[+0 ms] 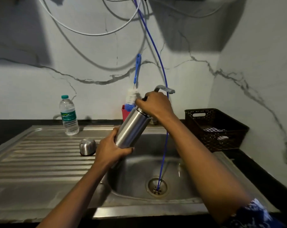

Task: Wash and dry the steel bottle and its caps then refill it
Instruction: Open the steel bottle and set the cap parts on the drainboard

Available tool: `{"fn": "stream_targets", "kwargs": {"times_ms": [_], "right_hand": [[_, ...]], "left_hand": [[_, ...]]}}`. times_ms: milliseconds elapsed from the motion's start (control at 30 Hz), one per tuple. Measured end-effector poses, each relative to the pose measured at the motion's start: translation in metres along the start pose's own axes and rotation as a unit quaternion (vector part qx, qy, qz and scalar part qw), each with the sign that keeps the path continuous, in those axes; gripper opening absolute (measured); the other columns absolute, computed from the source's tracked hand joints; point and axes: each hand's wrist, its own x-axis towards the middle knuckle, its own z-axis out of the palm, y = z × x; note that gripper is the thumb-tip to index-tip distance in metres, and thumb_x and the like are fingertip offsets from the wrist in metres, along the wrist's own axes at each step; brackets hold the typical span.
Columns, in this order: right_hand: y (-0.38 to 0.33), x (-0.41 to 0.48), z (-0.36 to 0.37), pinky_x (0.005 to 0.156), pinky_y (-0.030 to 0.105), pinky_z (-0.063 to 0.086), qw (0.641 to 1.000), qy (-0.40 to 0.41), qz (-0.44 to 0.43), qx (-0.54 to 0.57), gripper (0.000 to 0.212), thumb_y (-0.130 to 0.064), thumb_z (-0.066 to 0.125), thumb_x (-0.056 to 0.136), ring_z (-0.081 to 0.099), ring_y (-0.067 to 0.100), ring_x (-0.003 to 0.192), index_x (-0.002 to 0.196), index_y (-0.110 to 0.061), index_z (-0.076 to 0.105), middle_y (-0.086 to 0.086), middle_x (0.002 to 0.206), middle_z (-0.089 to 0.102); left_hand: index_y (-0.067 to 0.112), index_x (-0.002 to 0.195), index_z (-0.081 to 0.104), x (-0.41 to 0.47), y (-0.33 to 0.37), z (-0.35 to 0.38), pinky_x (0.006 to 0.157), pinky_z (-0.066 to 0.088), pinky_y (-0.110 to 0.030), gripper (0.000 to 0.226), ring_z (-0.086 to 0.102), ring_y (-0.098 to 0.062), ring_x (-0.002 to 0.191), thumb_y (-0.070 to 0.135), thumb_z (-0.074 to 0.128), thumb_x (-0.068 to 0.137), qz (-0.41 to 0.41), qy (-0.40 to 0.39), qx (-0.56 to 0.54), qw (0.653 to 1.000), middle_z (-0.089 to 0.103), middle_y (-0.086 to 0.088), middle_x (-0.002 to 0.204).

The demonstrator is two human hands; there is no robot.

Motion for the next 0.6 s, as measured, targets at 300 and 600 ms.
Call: {"fn": "stream_targets", "kwargs": {"times_ms": [300,600], "right_hand": [[0.054,0.001,-0.013,0.086,0.031,0.051,0.931,-0.208,-0.171,0.245,0.024,-0.037,0.061,0.087,0.058,0.014,0.102,0.105,-0.022,0.06,-0.004,0.107,0.06],[0.029,0.001,-0.005,0.067,0.03,0.039,0.991,-0.087,-0.021,-0.102,0.068,-0.082,0.024,0.079,0.055,0.017,0.068,0.066,-0.02,0.049,-0.001,0.067,0.053]], "left_hand": [[0.04,0.109,0.051,-0.007,-0.002,0.022,0.078,0.052,-0.028,0.079,0.062,-0.004,0.088,0.056,0.076,0.035,-0.038,-0.071,-0.112,0.99,0.063,0.015,0.098],[0.029,0.124,0.05,-0.008,-0.002,0.021,0.076,0.054,-0.033,0.085,0.062,-0.017,0.088,0.052,0.078,0.047,-0.022,-0.011,-0.03,0.999,0.062,0.003,0.103]]}}
